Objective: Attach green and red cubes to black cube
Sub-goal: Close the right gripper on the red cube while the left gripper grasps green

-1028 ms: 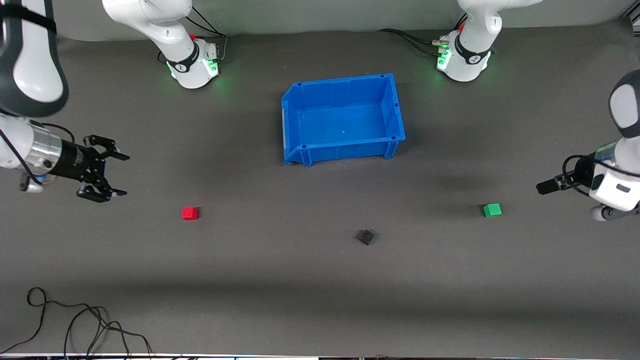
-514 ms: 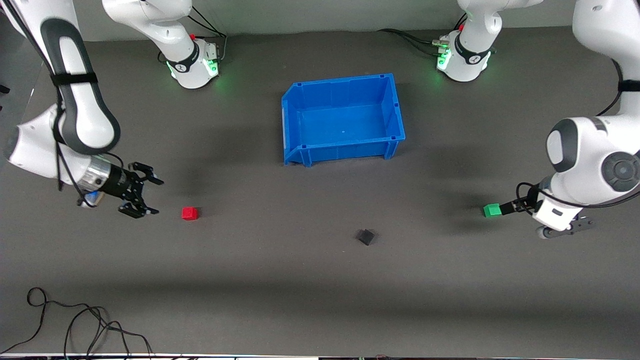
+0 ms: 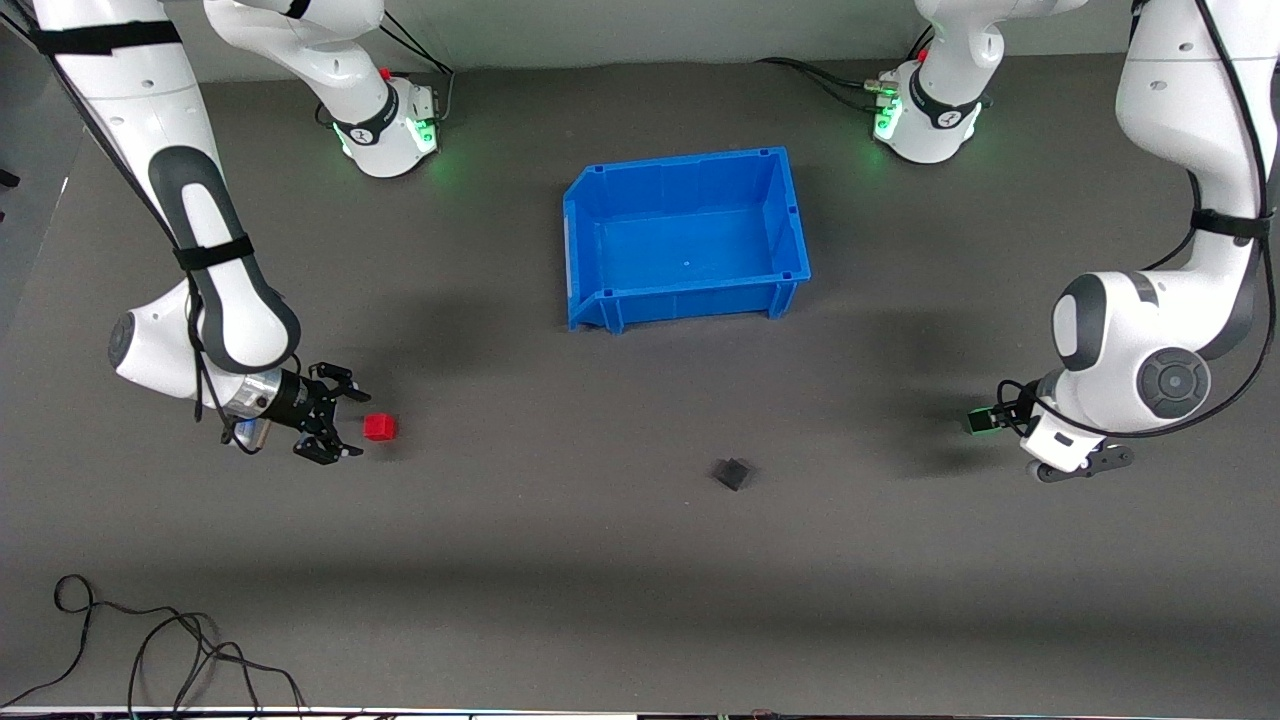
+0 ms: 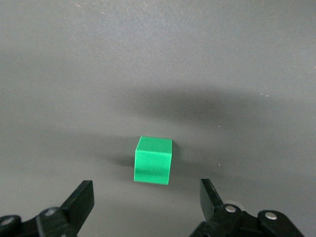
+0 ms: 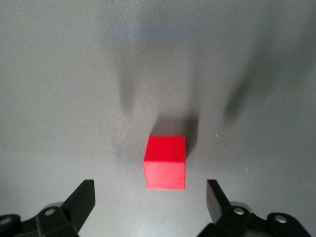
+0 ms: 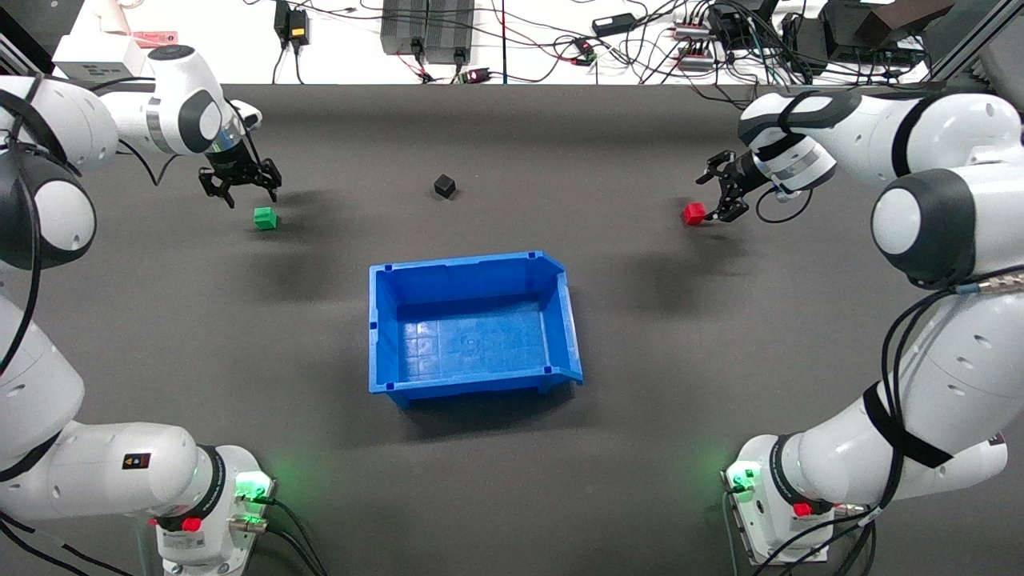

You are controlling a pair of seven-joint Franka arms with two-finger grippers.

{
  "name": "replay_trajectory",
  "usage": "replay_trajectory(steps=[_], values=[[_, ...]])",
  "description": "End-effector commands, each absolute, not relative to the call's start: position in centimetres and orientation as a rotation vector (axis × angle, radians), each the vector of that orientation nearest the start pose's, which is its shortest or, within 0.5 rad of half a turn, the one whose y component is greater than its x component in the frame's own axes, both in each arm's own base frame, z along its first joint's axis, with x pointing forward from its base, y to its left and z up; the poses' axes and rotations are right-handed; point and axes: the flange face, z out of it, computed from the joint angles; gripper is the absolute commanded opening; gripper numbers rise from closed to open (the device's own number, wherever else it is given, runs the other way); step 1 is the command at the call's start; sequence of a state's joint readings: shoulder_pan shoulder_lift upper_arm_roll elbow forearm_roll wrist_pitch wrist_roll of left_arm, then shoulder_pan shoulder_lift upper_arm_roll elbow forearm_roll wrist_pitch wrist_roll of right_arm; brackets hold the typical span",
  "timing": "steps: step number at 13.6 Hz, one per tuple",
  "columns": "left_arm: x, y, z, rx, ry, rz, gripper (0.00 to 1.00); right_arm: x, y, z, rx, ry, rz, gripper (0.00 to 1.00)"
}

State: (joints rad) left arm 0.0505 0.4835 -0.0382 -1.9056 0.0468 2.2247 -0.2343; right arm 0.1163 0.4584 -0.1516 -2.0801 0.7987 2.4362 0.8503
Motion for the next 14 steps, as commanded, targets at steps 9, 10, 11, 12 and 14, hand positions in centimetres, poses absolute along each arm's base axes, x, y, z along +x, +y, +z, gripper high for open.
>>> replay_trajectory(steps=[9,10,11,12,14], values=[[61.5,1.4,18.9,-3.068,-0.232,0.233,0.82,58.5,-1.2,17.9,-2.038,1.872,0.402,0.71],[61.5,1.5,18.9,-3.071,-0.208,0.232,0.79,58.5,-1.2,18.0,-2.038,1.87,0.413,0.6],[61.7,1.6,19.0,-3.072,-0.208,0.225,0.74,58.4,-1.1,17.9,-2.039,1.867,0.421,0.53],[61.9,1.5,19.2,-3.073,-0.207,0.215,0.72,58.4,-1.3,17.9,-2.039,1.869,0.419,0.52],[62.2,1.5,19.2,-3.078,-0.214,0.212,0.69,58.4,-1.6,17.9,-2.047,1.869,0.416,0.52]])
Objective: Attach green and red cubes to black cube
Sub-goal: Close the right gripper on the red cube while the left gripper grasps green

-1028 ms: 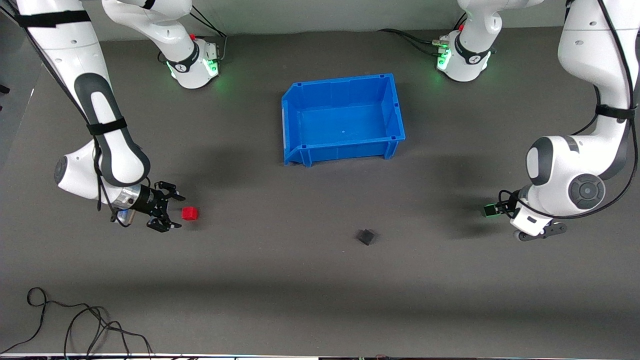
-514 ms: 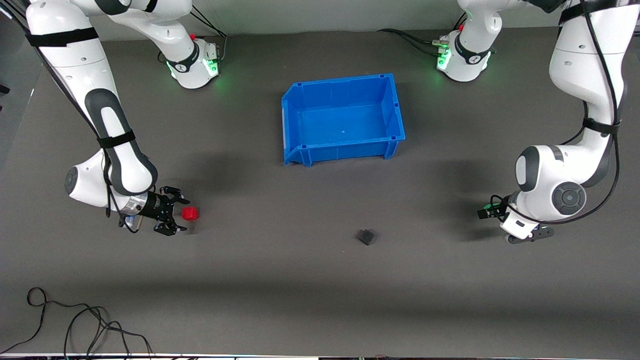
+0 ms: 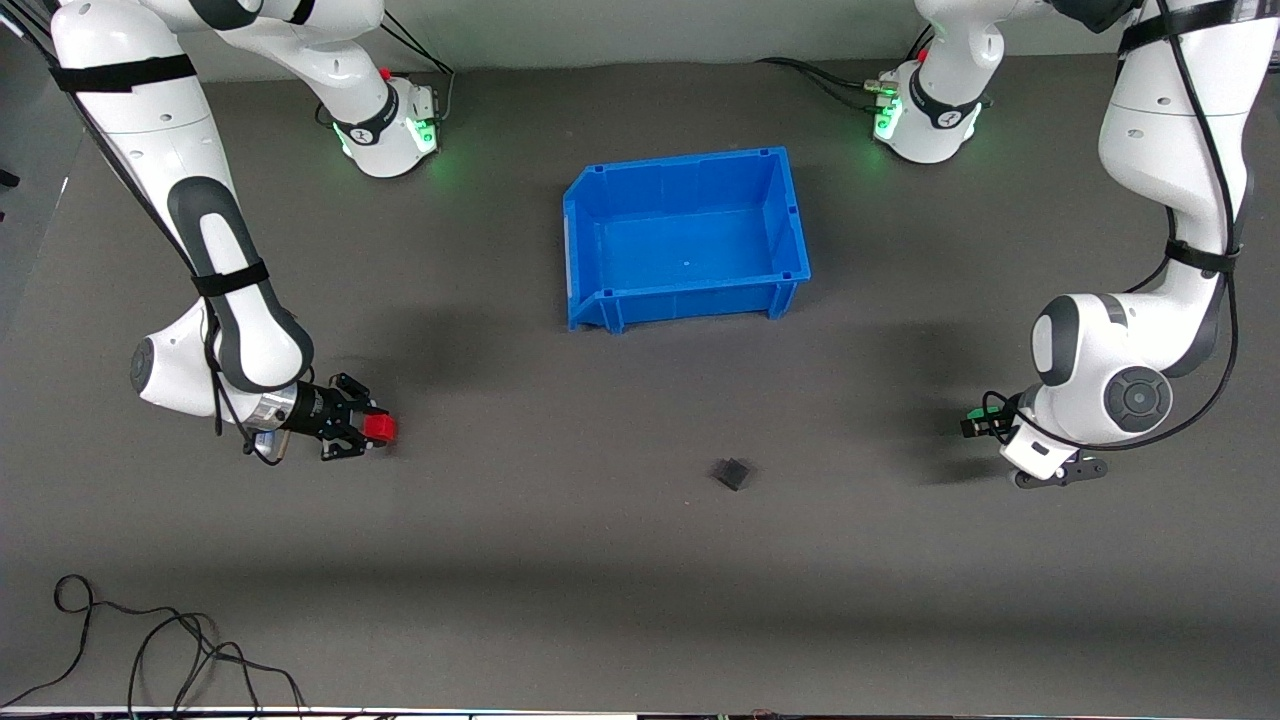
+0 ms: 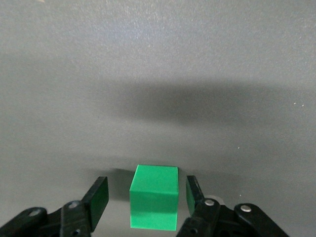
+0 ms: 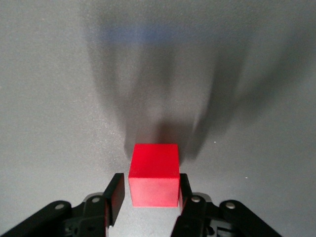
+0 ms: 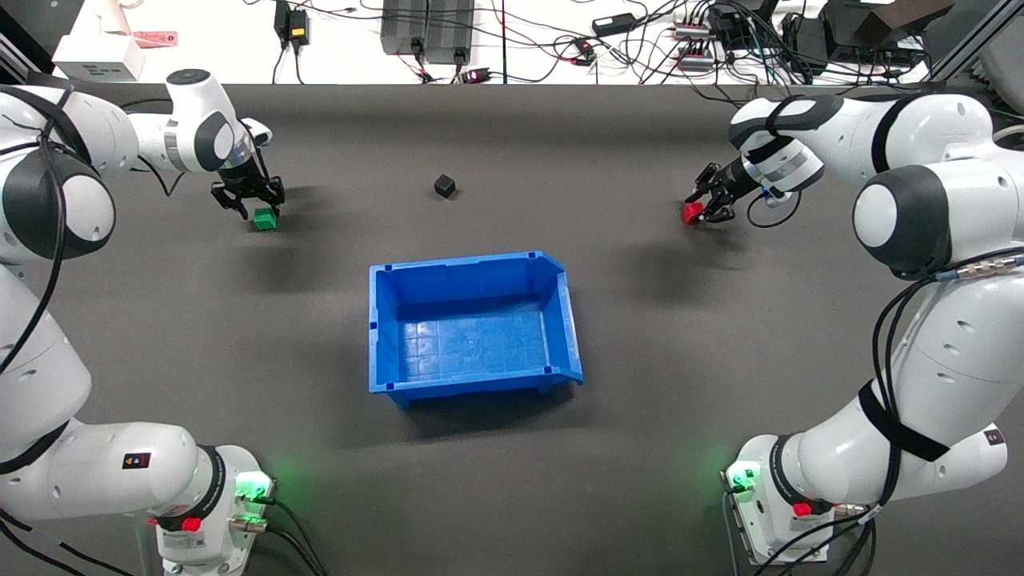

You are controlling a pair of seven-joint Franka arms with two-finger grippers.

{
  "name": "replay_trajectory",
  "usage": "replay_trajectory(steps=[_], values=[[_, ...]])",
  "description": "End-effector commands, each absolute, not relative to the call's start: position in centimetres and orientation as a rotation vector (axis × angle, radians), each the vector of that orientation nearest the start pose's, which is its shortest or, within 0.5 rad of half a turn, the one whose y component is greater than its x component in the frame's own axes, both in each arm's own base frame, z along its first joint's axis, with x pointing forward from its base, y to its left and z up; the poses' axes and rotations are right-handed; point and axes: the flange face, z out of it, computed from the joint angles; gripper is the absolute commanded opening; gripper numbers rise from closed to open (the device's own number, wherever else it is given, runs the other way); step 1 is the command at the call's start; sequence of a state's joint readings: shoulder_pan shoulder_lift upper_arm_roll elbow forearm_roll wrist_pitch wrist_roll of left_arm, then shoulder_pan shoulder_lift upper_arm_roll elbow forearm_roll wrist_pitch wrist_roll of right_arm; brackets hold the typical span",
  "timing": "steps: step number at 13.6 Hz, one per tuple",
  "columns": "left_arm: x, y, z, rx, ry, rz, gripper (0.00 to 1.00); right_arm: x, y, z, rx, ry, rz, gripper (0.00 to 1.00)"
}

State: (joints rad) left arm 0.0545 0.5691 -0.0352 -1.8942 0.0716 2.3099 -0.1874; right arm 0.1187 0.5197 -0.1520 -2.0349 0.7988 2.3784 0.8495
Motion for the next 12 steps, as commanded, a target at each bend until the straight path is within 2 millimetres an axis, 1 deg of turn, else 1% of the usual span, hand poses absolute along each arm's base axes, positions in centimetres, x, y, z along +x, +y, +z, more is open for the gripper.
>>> replay_trajectory(steps=[1,2,3,4,6,7,8,9,10,11,12], values=[[62.14,1.39,19.11,-3.078,-0.212,0.214,0.66,58.46,-1.68,17.99,-2.048,1.869,0.416,0.52],[62.26,1.49,19.04,-3.077,-0.212,0.216,0.61,58.47,-1.69,18.0,-2.052,1.865,0.412,0.52],[62.63,1.43,19.12,-3.077,-0.211,0.219,0.55,58.47,-1.78,18.0,-2.05,1.867,0.412,0.59],[62.71,1.43,18.92,-3.077,-0.211,0.221,0.54,58.47,-1.69,18.0,-2.052,1.865,0.412,0.63],[62.63,1.13,18.45,-3.076,-0.203,0.23,0.53,58.58,-1.78,17.89,-2.051,1.867,0.412,0.62],[62.55,1.13,18.38,-3.076,-0.203,0.235,0.51,58.55,-1.88,17.8,-2.055,1.866,0.412,0.61],[62.53,1.13,18.37,-3.075,-0.203,0.237,0.47,58.54,-1.98,17.8,-2.067,1.863,0.409,0.57],[62.5,1.13,18.34,-3.075,-0.203,0.242,0.42,58.53,-2.07,17.8,-2.071,1.863,0.407,0.56],[62.48,1.23,18.33,-3.074,-0.205,0.244,0.33,58.53,-2.41,17.88,-2.066,1.866,0.406,0.52],[62.52,1.33,18.55,-3.074,-0.208,0.244,0.22,58.53,-2.41,17.88,-2.068,1.865,0.406,0.44],[62.67,1.44,18.86,-3.075,-0.209,0.235,0.09,58.53,-2.41,17.88,-2.068,1.865,0.406,0.37]])
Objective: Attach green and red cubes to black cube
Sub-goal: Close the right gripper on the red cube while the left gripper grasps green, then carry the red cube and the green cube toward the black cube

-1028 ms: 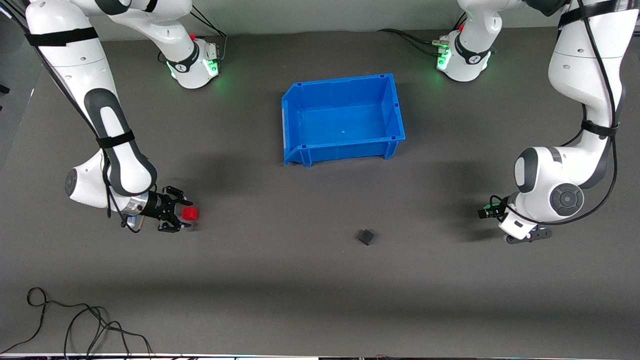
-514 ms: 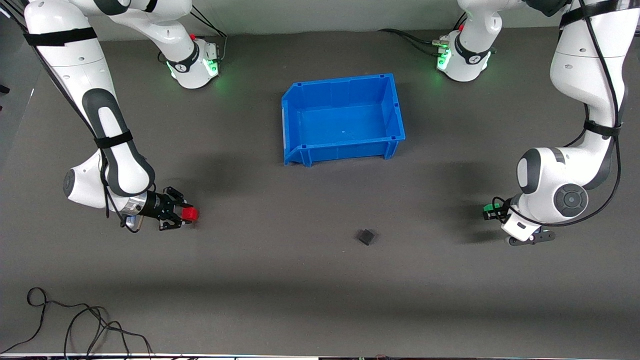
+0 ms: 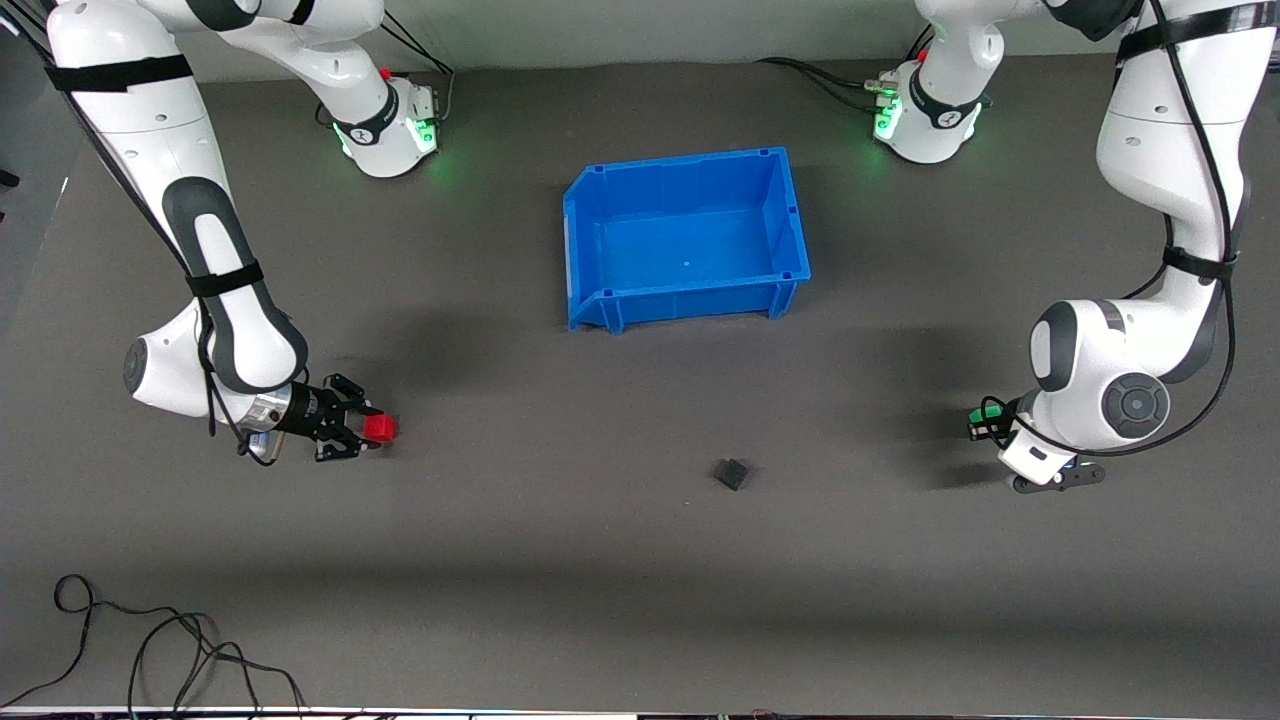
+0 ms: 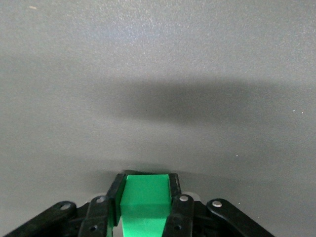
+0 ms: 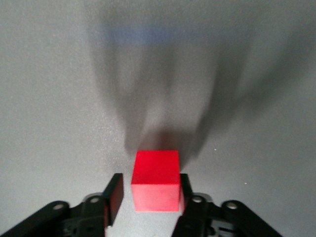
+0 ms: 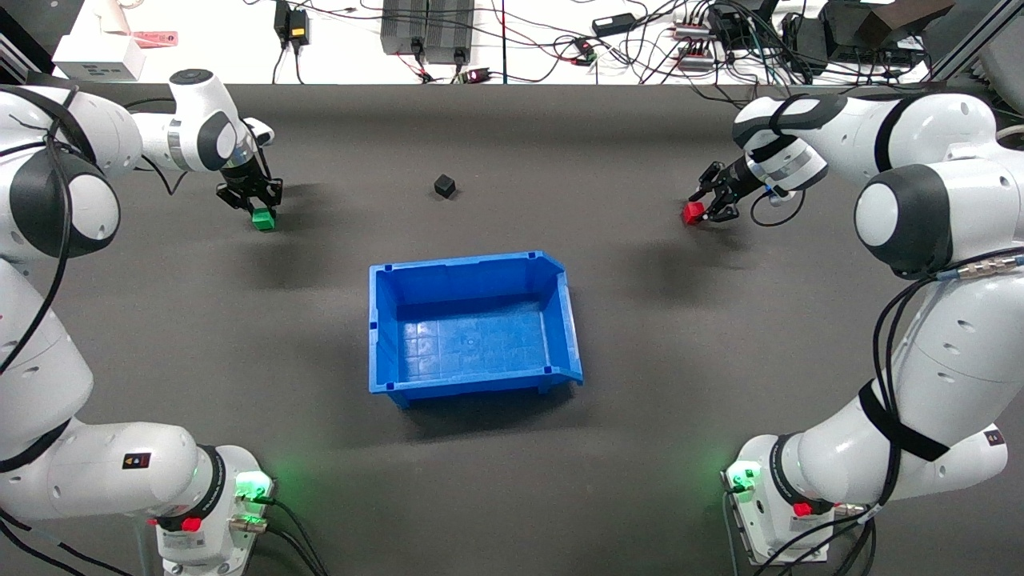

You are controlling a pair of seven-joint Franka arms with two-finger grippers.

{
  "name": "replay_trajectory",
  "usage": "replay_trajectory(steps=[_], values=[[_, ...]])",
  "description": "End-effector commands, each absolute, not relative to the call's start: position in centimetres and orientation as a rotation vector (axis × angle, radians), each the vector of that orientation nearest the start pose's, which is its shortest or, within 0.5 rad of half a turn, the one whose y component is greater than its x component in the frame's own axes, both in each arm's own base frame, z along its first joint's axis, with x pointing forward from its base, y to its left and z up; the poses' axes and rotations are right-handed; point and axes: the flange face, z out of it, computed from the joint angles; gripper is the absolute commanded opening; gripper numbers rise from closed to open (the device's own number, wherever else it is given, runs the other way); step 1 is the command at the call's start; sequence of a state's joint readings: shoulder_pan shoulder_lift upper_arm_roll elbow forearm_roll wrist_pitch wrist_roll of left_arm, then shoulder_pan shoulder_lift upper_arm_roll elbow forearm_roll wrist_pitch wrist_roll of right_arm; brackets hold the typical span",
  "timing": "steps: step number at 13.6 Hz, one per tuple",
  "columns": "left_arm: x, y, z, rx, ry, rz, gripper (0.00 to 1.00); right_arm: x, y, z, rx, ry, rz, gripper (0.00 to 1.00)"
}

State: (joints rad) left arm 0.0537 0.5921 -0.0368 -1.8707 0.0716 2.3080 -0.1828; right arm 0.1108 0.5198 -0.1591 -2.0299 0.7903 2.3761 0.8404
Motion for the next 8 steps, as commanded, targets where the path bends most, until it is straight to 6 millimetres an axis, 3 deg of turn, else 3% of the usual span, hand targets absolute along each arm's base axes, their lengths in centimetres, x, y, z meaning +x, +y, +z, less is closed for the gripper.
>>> replay_trajectory(steps=[1,4,8], values=[[63.1,1.6,19.5,-3.076,-0.217,0.216,0.0,58.5,-2.6,17.9,-2.065,1.868,0.404,0.34],[64.2,0.8,21.6,-3.089,-0.329,0.264,0.0,58.5,-2.8,17.9,-2.063,1.872,0.405,0.15],[66.1,-2.1,25.1,-3.043,-0.579,0.342,0.0,58.7,-2.4,18.4,-2.062,1.866,0.402,0.13]])
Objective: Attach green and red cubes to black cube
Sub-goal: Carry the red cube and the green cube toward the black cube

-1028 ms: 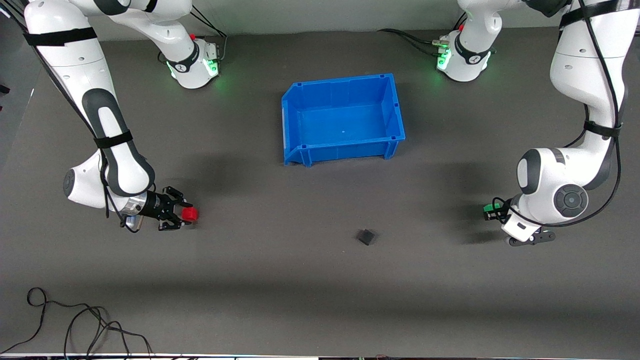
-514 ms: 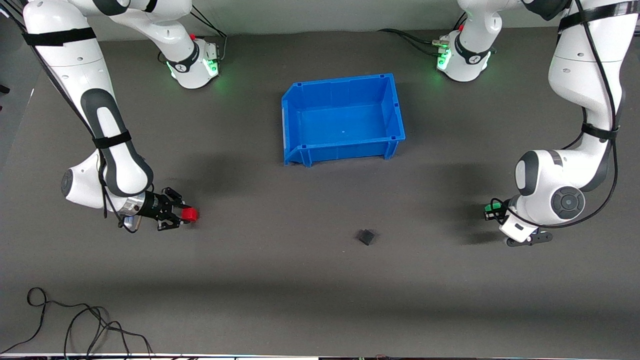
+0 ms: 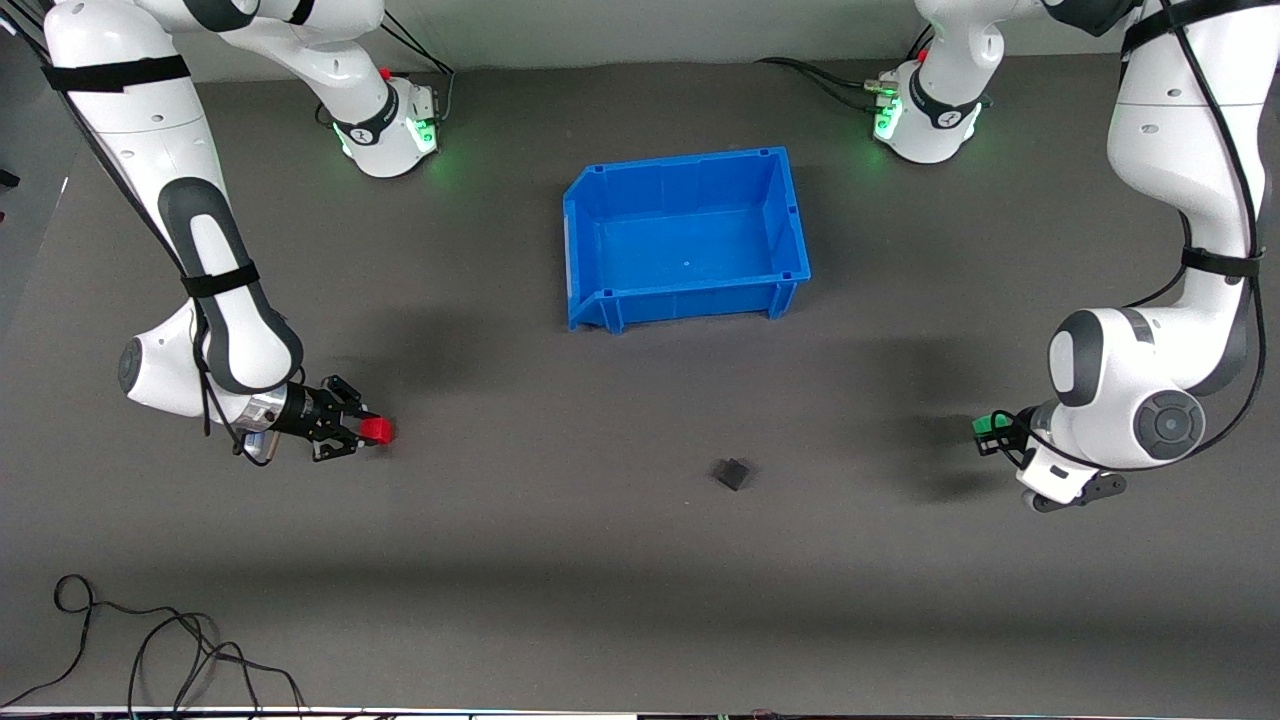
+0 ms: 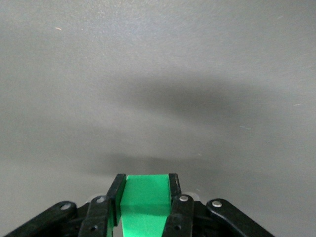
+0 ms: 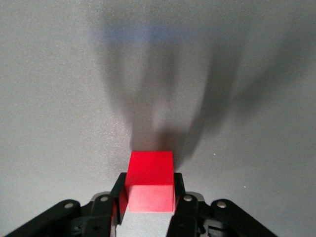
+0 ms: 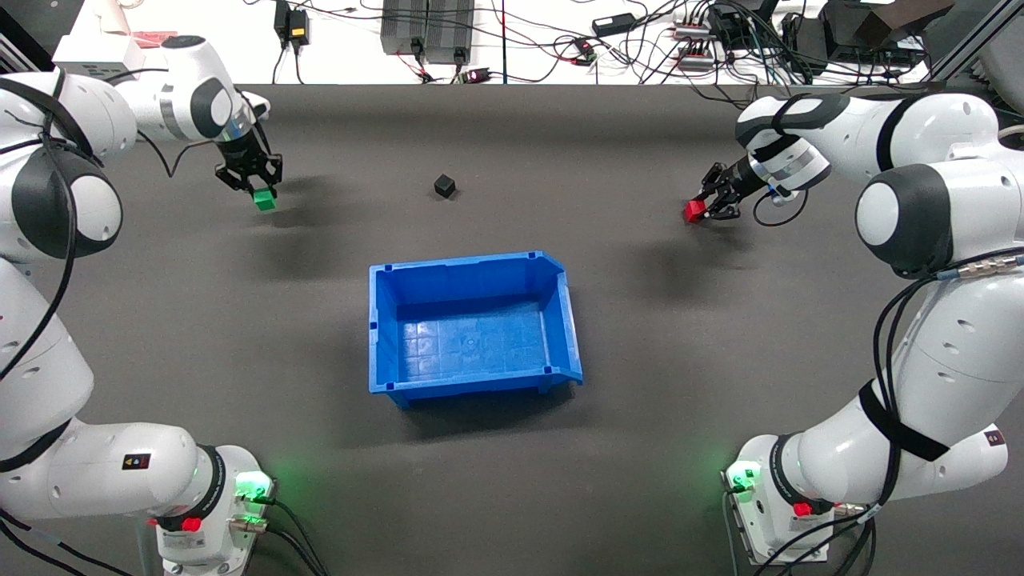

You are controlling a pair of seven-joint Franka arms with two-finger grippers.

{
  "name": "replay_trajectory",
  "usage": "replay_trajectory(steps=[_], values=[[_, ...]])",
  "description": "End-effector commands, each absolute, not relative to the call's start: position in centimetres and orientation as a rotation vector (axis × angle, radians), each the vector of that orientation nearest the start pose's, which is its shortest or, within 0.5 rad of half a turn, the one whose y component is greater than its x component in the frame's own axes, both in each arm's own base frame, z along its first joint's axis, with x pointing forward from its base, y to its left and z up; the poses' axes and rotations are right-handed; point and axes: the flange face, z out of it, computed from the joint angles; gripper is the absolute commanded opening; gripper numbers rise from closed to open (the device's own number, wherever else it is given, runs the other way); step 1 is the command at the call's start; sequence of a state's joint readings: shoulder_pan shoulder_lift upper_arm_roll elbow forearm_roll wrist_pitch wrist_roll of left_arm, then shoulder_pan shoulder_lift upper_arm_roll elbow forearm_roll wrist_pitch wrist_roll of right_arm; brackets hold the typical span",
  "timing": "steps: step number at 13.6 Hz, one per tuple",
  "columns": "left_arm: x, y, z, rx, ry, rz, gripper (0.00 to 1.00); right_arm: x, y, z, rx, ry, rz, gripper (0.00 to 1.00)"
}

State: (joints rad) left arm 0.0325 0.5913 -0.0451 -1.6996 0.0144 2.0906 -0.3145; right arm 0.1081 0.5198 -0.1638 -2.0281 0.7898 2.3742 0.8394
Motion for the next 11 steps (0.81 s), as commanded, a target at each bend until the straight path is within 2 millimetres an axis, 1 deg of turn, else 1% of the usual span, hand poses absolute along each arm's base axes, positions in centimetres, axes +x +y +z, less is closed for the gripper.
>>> replay_trajectory(steps=[1,2,3,4,5,7,8,9,10,11], values=[[66.2,-3.3,25.3,-3.026,-0.693,0.336,0.0,59.3,-1.9,19.1,-2.061,1.852,0.413,0.13],[66.2,-5.0,25.4,-3.015,-0.764,0.332,0.0,59.7,-1.5,19.6,-2.059,1.836,0.437,0.13],[66.1,-7.2,25.2,-3.002,-0.804,0.324,0.0,60.3,-1.0,20.3,-2.054,1.822,0.459,0.13],[66.3,-8.7,25.1,-2.981,-0.869,0.31,0.0,60.9,-0.6,21.2,-2.037,1.828,0.477,0.13],[66.3,-10.2,25.1,-2.948,-0.959,0.3,0.0,61.4,0.6,21.8,-2.034,1.824,0.49,0.08],[66.6,-14.8,24.5,-2.875,-1.126,0.284,0.0,62.3,4.1,22.9,-2.031,1.832,0.493,0.0],[67.2,-16.5,23.9,-2.824,-1.265,0.284,0.0,62.8,5.7,23.5,-2.027,1.836,0.492,0.0],[67.6,-17.7,23.3,-2.777,-1.372,0.287,0.0,63.3,6.7,24.0,-2.014,1.849,0.491,0.0],[67.3,-19.7,23.0,-2.76,-1.397,0.288,0.0,63.6,8.3,24.5,-2.01,1.855,0.492,0.0],[66.9,-21.0,23.0,-2.745,-1.43,0.298,0.0,63.8,10.0,24.9,-1.997,1.872,0.499,0.0]])
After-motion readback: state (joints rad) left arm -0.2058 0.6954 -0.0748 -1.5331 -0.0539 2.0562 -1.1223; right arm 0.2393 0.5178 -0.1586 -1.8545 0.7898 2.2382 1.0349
